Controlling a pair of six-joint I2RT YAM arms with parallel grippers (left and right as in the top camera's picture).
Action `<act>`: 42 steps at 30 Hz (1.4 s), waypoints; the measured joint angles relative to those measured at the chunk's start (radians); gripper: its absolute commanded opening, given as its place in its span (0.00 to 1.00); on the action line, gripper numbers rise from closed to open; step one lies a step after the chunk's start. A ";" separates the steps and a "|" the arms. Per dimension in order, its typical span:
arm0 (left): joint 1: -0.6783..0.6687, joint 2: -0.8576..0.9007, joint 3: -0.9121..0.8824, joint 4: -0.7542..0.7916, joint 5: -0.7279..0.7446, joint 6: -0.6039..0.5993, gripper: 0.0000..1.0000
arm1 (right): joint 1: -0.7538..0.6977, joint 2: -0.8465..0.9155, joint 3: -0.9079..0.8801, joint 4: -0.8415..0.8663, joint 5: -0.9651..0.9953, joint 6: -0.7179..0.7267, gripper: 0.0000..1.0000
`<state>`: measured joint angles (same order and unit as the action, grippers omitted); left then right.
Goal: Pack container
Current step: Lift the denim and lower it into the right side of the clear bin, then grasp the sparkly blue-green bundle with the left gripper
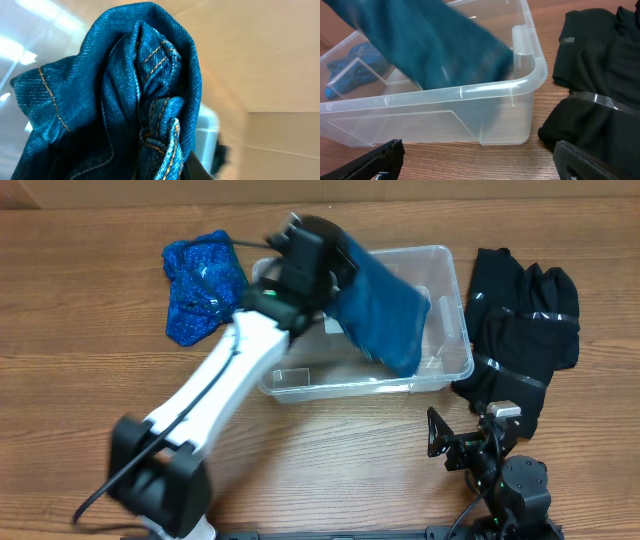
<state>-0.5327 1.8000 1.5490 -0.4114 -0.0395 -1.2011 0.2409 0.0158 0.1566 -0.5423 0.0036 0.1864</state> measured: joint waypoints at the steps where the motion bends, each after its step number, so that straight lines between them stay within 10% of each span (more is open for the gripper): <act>1: -0.022 0.037 0.000 -0.005 -0.028 -0.014 0.04 | 0.000 0.000 0.000 0.000 0.000 0.000 1.00; 3: -0.040 0.062 0.000 -0.023 -0.052 -0.024 0.06 | 0.000 0.000 0.000 0.000 0.000 0.000 1.00; 4: -0.050 0.063 0.000 -0.044 -0.062 -0.018 0.34 | 0.000 0.000 0.000 0.000 0.000 0.000 1.00; 9: 0.003 0.011 0.001 -0.225 -0.078 0.188 0.74 | 0.000 0.000 0.000 0.000 0.000 0.000 1.00; 18: 0.690 -0.117 0.030 -0.308 0.181 0.679 1.00 | 0.000 0.000 0.000 0.000 0.000 0.000 1.00; 28: 0.850 0.407 0.028 0.008 0.681 0.921 0.98 | 0.000 0.000 0.000 0.000 0.000 0.000 1.00; 33: 0.788 0.467 0.027 0.078 0.686 0.909 0.19 | 0.000 0.000 0.000 0.000 0.000 0.000 1.00; 42: 0.797 0.399 0.038 -0.076 0.828 0.909 0.04 | 0.000 0.000 0.000 0.000 0.001 0.000 1.00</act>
<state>0.2646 2.1994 1.5871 -0.4873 0.7887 -0.2920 0.2409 0.0158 0.1566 -0.5423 0.0044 0.1864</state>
